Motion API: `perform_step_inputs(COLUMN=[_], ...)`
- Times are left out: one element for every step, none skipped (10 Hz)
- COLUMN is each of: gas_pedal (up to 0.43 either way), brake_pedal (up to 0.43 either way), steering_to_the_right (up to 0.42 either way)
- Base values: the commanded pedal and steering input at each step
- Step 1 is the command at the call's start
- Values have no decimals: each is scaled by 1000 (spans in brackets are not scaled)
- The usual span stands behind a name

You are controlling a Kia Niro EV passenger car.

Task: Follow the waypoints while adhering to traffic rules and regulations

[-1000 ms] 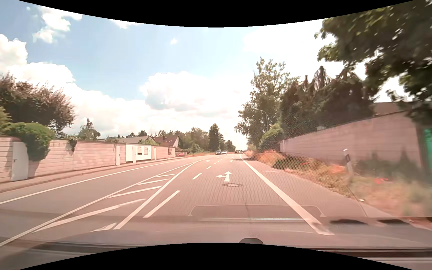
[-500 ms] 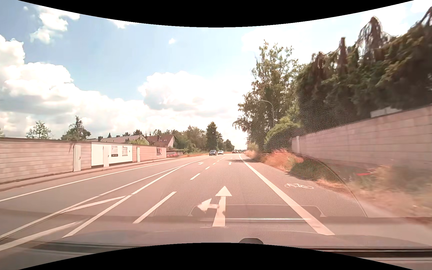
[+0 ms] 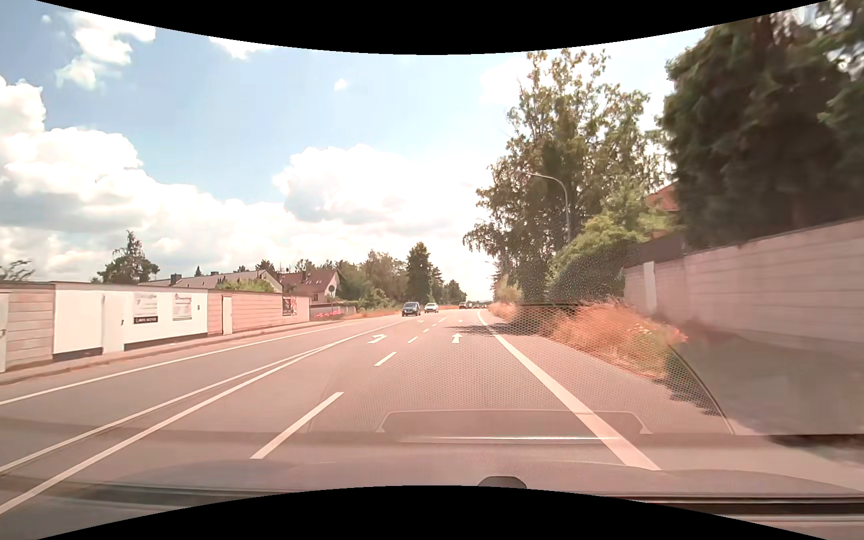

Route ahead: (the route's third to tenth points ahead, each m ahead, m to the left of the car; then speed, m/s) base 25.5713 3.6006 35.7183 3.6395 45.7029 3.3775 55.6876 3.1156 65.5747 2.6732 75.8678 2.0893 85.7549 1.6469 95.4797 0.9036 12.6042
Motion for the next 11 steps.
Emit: perform_step_inputs(gas_pedal=[39,39,39,39,39,39,39,39,39,39,39], brake_pedal=[0,0,0,0,0,0,0,0,0,0,0], steering_to_the_right=[-4,-6,-7,-7,-6,-5,-4,-4,-4,-4,-4])
